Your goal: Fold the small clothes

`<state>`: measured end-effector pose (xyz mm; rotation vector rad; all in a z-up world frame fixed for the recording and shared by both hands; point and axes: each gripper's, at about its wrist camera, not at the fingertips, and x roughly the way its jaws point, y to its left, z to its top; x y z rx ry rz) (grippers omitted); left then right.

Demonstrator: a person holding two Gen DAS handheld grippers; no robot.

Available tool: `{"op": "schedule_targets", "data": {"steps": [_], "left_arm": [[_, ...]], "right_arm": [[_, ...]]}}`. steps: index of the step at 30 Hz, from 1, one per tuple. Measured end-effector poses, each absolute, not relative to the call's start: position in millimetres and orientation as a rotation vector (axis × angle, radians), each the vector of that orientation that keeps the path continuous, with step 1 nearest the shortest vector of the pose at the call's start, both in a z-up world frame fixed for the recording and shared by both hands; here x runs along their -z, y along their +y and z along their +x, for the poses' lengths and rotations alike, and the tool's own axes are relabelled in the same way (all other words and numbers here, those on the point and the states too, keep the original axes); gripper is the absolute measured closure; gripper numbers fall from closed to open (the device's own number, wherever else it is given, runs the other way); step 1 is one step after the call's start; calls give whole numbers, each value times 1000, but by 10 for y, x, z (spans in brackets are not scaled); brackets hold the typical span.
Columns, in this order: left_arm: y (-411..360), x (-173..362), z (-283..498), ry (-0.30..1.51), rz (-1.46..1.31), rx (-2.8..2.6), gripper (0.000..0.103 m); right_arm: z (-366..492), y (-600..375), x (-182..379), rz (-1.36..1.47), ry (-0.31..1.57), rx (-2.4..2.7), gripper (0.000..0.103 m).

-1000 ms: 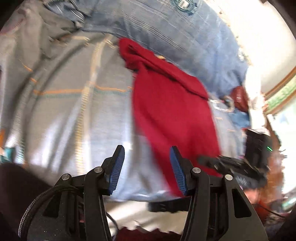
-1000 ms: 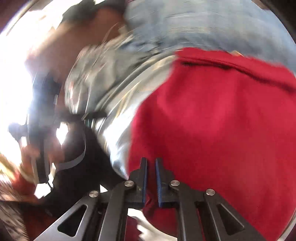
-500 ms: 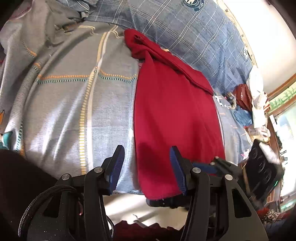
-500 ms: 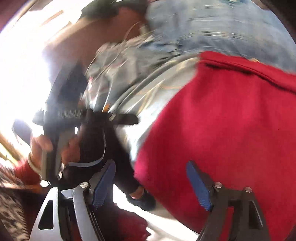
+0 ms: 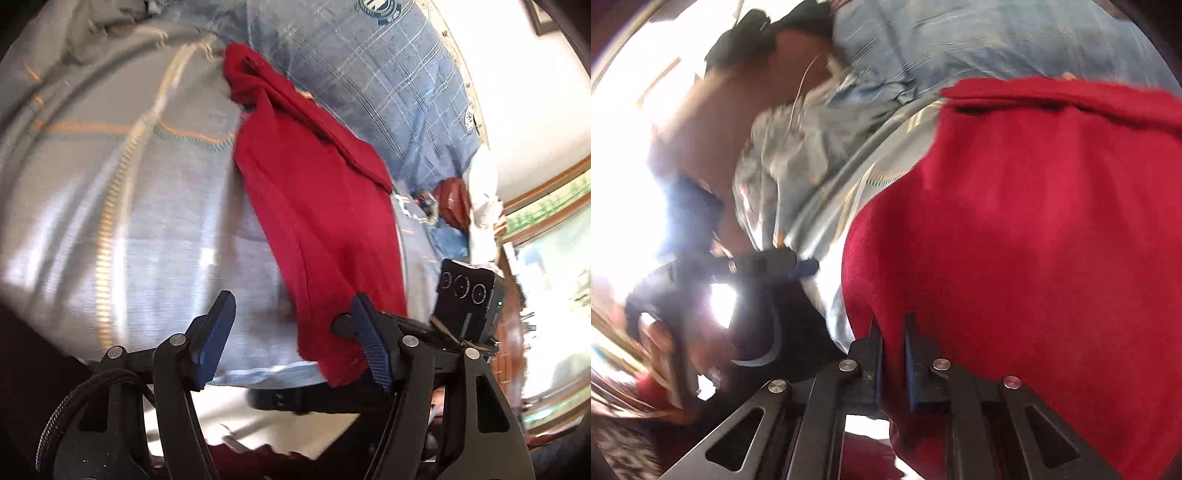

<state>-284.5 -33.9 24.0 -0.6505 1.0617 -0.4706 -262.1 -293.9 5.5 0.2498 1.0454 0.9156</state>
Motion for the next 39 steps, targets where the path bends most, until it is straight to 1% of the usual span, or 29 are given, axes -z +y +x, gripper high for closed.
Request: {"op": "schedule_targets", "data": {"steps": [5,7,10,12,13,14,18,21,24,26,29,31,35,39], "left_arm": [[-454,-168,-2782,1086,-723,528,37],[-480,-188,-2773,1077,-750,557,37],[-535,-201,-2759,1078,-709,556,37],[-580,-145,-2727,1112,-680,540,37],[-584,-107,-2721,1128,-677,532,37],[-586,-69,-2716,1142,-674,524,37],[-622,-40,-2743,1155,-609,503,37],[-734,-72,-2767,1153,-518,497,37],[-847,-86,-2795,1161,-440,506,38],[-923,-82,-2806,1173,-392,514,38],[-964,-64,-2812,1182,-351,496,38],[-944,-66,-2825,1183,-350,487,39],[-851,-66,-2855,1175,-340,438,39],[-829,-51,-2888,1169,-329,418,39]], "right_arm": [[-2694,-3037,-50,393,1058,-989,94],[-2711,-2978,-26,383,1070,-987,94],[-2726,-2904,-6,394,1083,-1009,93],[-2757,-2899,-45,400,1096,-1000,77],[-2779,-2929,-91,406,1108,-1006,54],[-2796,-2976,-118,405,1109,-1001,42],[-3024,-3657,-469,329,1010,-832,42],[-3053,-4248,-583,286,1019,-608,42],[-3114,-4634,-482,205,1074,-418,44],[-3166,-4715,-360,184,1113,-393,56],[-3219,-4648,-230,196,1152,-447,62],[-3231,-4523,-145,166,1180,-478,64],[-3197,-4409,-84,142,1204,-506,65],[-3163,-4504,-67,215,1212,-497,65]]}}
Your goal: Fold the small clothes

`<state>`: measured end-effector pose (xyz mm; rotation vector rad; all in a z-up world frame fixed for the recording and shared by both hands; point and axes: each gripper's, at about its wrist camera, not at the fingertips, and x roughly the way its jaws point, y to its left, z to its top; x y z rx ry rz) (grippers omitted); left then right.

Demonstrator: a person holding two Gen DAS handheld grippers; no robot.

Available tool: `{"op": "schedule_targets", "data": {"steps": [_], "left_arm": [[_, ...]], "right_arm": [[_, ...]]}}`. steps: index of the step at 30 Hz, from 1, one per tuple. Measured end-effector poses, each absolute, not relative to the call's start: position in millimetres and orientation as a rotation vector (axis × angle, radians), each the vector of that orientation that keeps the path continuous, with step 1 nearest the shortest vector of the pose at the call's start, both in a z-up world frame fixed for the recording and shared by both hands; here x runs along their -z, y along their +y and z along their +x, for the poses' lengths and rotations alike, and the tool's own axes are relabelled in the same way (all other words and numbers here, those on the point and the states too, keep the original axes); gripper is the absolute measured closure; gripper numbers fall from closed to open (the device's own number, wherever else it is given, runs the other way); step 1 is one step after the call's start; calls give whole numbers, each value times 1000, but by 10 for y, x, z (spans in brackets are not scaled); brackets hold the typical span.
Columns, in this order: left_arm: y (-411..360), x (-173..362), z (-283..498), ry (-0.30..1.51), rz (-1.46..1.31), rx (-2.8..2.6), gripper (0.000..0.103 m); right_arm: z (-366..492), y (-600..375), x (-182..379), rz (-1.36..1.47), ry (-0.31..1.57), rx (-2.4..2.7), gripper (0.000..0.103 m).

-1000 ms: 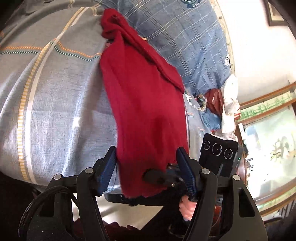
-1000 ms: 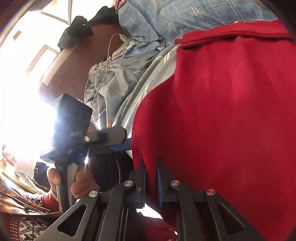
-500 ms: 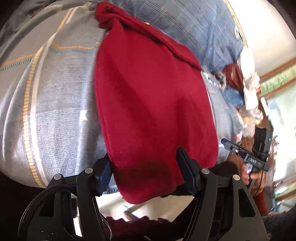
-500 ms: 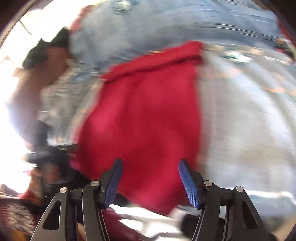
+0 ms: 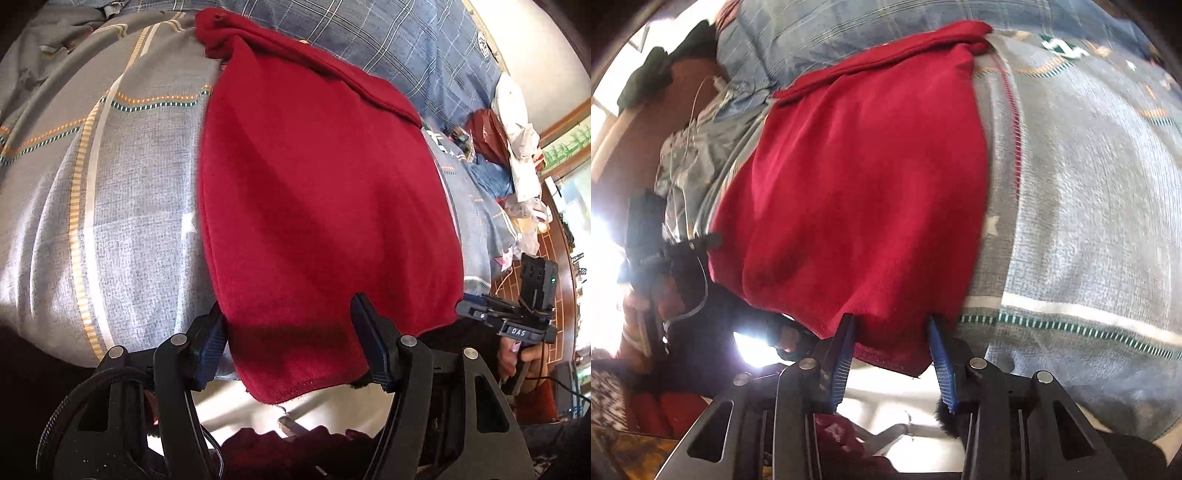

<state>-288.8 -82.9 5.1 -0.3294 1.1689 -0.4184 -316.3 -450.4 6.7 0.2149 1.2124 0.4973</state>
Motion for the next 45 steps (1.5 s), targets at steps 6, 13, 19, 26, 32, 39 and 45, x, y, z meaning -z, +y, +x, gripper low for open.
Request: {"op": "schedule_targets", "data": {"steps": [6,13,19,26,32,39,45], "left_arm": [[-897,-35,-2891,1165,-291,413,39],[-941,-29,-2900,1165,-288,404,39],[-965,-8,-2918,1164,-270,394,39],[-1009,-6,-2924,1161,-264,389,38],[-1036,12,-2933,1150,-261,385,38],[-1039,26,-2949,1156,-251,372,38],[-1126,25,-2943,1159,-211,359,36]], "right_arm": [[-3200,-4590,-134,218,1191,-436,58],[-3108,-4566,-8,232,1212,-463,56],[-3092,-4638,-125,290,1158,-522,58],[-3134,-4678,-78,269,1208,-475,52],[-3132,-4853,-39,316,1208,-469,38],[-3058,-4653,-89,344,1173,-582,64],[-2989,-4624,38,324,1212,-574,66]]}}
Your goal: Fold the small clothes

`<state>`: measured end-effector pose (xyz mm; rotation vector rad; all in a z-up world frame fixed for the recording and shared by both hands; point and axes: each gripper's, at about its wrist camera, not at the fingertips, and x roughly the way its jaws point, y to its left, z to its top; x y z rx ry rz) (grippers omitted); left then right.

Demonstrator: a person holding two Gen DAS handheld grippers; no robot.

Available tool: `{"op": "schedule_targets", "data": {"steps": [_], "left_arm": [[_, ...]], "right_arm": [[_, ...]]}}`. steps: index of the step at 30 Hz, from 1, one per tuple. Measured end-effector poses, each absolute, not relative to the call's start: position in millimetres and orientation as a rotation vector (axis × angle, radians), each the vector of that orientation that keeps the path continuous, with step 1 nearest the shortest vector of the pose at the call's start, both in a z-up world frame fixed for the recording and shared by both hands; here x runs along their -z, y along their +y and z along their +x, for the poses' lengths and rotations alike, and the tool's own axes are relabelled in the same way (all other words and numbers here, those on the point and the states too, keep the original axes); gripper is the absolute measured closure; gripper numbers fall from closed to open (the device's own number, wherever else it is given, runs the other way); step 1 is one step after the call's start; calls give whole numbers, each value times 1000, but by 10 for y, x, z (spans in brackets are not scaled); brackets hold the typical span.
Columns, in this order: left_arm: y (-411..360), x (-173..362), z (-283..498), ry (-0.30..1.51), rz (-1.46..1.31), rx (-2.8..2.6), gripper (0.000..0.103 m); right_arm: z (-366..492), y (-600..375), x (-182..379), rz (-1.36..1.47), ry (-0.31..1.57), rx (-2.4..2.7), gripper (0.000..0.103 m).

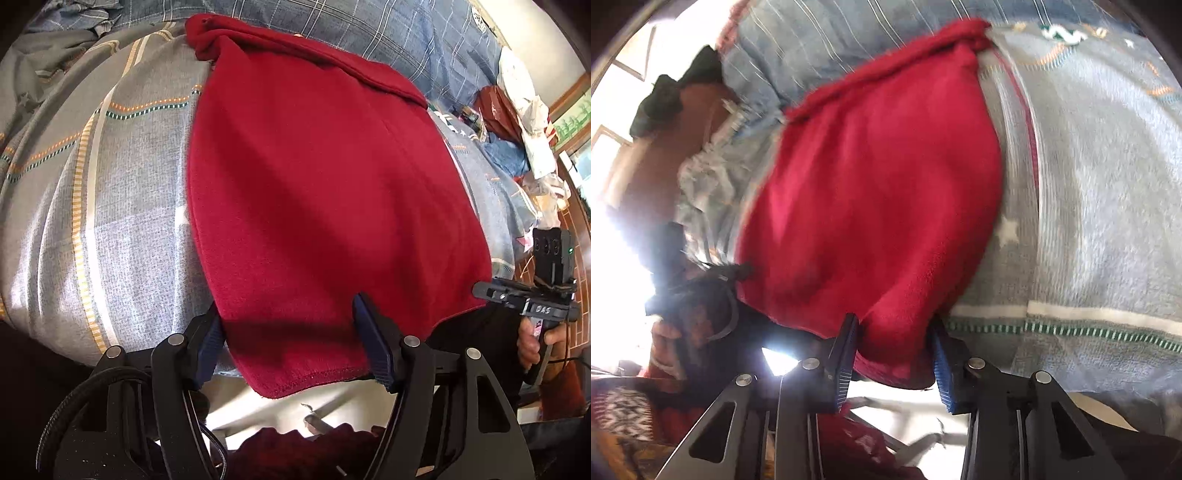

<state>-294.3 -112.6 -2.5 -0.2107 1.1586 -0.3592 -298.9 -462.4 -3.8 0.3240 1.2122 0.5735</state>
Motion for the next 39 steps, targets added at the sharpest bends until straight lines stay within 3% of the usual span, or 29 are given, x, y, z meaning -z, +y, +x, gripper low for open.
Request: {"op": "schedule_targets", "data": {"steps": [4,6,7,8,11,14,21,31,39], "left_arm": [[-1133,37,-2950,1155,-188,354,35],[-1156,36,-2956,1152,-168,348,35],[-1166,32,-2961,1151,-152,348,36],[-1186,28,-2967,1151,-131,348,37],[-1160,7,-2963,1163,-144,372,85],[-1062,-103,-2915,1143,-207,417,90],[-785,-589,-2633,1010,-301,460,92],[-632,-1044,-1648,863,-326,422,93],[-595,-998,-547,864,-334,337,94]], "right_arm": [[-2956,-4561,2,341,1194,-587,62],[-2951,-4527,-7,344,1187,-582,72],[-2949,-4517,-24,331,1178,-574,85],[-2945,-4537,-39,322,1169,-569,90],[-2949,-4553,-176,342,1103,-576,92],[-2908,-4541,-387,363,1030,-608,93],[-2544,-4477,-957,368,853,-673,94],[-1853,-4291,-1321,363,721,-629,94],[-854,-4422,-1357,453,667,-474,94]]}}
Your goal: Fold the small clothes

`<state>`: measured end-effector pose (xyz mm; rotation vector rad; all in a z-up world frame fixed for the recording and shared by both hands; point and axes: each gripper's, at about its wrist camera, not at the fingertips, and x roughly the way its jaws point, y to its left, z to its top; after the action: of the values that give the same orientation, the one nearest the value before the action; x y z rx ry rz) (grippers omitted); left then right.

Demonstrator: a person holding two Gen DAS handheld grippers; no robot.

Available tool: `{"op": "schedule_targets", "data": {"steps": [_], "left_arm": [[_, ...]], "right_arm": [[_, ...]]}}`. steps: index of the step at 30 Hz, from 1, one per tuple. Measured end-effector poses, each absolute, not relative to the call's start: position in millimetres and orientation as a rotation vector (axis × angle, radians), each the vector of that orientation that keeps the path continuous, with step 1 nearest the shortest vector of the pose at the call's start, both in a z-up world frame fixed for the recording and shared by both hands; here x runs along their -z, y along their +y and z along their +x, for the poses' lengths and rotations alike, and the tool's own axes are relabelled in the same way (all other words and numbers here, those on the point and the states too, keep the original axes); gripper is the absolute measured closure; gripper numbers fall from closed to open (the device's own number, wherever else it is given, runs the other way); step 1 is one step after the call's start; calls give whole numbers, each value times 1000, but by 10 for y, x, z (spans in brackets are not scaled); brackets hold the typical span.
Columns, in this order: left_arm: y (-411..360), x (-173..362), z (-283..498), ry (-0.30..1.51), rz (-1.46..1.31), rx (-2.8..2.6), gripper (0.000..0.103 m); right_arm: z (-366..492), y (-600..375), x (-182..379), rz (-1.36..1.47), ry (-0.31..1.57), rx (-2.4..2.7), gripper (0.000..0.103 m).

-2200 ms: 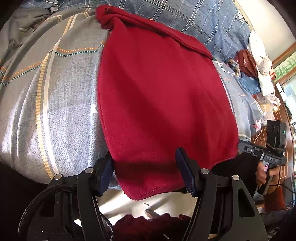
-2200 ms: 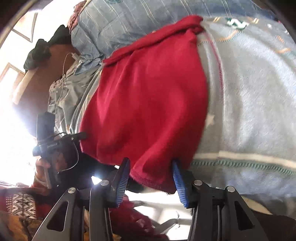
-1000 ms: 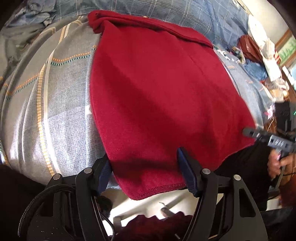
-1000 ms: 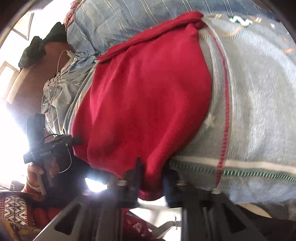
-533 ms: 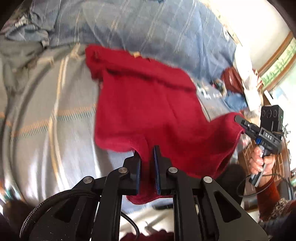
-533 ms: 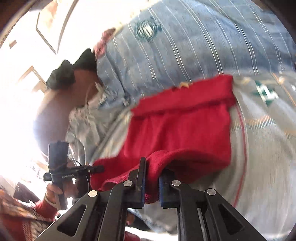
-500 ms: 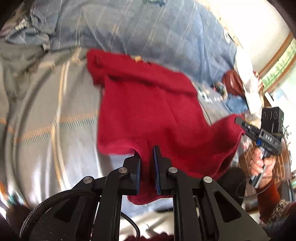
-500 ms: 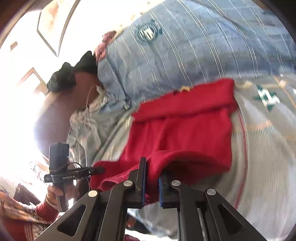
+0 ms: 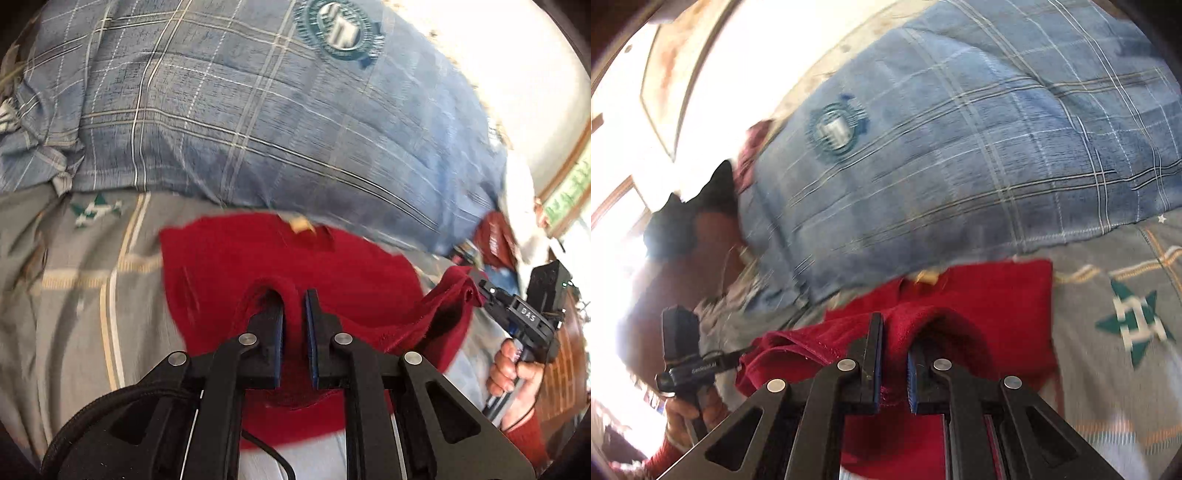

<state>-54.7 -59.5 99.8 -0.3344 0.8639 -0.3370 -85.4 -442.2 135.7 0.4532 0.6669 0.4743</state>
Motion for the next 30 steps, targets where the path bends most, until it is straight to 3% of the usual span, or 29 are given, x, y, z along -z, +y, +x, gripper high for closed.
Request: {"op": "schedule_targets", "data": {"steps": [10,13,14,15,17,21,23,26,30], "left_arm": [[-485,-406,347,1009,-359,296,92],[-418,-404,331,1019,-385,325,83],[-387,-460,305,999,-390,341,71],[-361,-521,283,974,-385,337,40],[-258,-699,240,896,-397,313,17],[-182,-867,199,854,-438,319,17],[-246,-848,182,849,-429,329,17],[-467,-703,272,905,-361,318,17],[-688,-299,433,1027,-212,200,17]], "right_arm": [[349,-4464,-671,482,824,-318,94],[509,-4529,-468,530,891,-297,86],[509,-4561,-471,549,879,-304,74],[476,-4621,-507,575,849,-320,61],[364,-4767,-648,592,762,-284,30],[245,-4897,-863,582,728,-304,35],[198,-4758,-928,482,740,-312,51],[239,-4333,-881,275,803,-332,62],[494,-3977,-650,69,855,-210,63]]}}
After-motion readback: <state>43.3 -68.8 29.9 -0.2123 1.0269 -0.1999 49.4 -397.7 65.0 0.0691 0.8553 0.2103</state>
